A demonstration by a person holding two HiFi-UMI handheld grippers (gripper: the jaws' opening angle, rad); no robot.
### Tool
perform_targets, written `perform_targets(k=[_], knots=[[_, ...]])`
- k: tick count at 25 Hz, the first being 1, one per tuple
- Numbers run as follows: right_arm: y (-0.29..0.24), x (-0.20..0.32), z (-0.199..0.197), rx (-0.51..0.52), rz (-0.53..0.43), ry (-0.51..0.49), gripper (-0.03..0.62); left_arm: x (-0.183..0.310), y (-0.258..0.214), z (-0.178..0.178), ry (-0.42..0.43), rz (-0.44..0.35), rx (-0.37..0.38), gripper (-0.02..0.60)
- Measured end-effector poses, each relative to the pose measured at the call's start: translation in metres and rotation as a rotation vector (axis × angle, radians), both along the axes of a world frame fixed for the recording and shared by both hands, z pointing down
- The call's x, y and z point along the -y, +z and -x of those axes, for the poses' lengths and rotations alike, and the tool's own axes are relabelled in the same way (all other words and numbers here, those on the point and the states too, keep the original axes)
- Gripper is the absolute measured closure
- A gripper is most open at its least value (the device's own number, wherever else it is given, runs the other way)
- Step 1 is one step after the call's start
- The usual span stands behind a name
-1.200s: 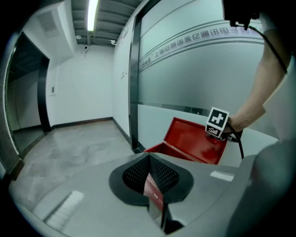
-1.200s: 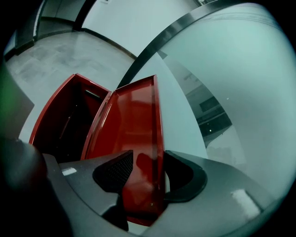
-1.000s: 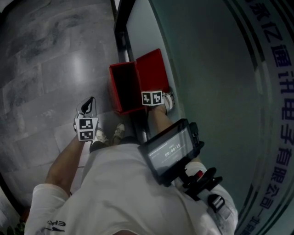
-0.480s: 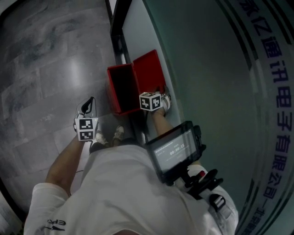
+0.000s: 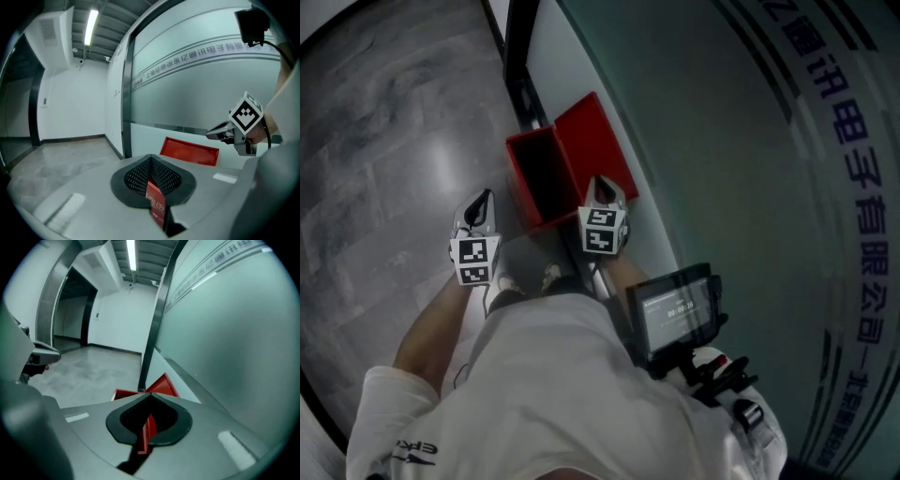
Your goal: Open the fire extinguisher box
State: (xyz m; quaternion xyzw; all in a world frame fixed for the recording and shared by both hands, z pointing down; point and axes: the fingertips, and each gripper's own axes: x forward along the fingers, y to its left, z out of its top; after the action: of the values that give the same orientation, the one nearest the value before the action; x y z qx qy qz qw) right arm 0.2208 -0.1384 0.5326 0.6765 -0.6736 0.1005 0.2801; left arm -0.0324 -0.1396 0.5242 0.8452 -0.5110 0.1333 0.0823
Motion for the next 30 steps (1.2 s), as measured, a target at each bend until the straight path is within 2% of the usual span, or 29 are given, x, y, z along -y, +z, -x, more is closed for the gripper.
perform_targets(k=[5, 12, 23, 30], knots=[[-0.041, -0.028, 0.025, 0.144, -0.086, -0.098, 0.58, -0.021, -0.026, -0.006, -0.002, -0.051, -0.012, 0.58], [-0.074, -0.074, 0.048, 0.251, -0.158, -0.254, 0.58, -0.065, -0.048, -0.017, -0.058, -0.096, -0.013, 0.578], [-0.078, -0.157, 0.037, 0.332, -0.154, -0.376, 0.58, -0.162, -0.071, -0.049, -0.131, -0.116, -0.022, 0.58], [-0.087, -0.19, 0.056, 0.347, -0.147, -0.415, 0.582, -0.198, -0.079, -0.045, -0.118, -0.11, -0.046, 0.579]])
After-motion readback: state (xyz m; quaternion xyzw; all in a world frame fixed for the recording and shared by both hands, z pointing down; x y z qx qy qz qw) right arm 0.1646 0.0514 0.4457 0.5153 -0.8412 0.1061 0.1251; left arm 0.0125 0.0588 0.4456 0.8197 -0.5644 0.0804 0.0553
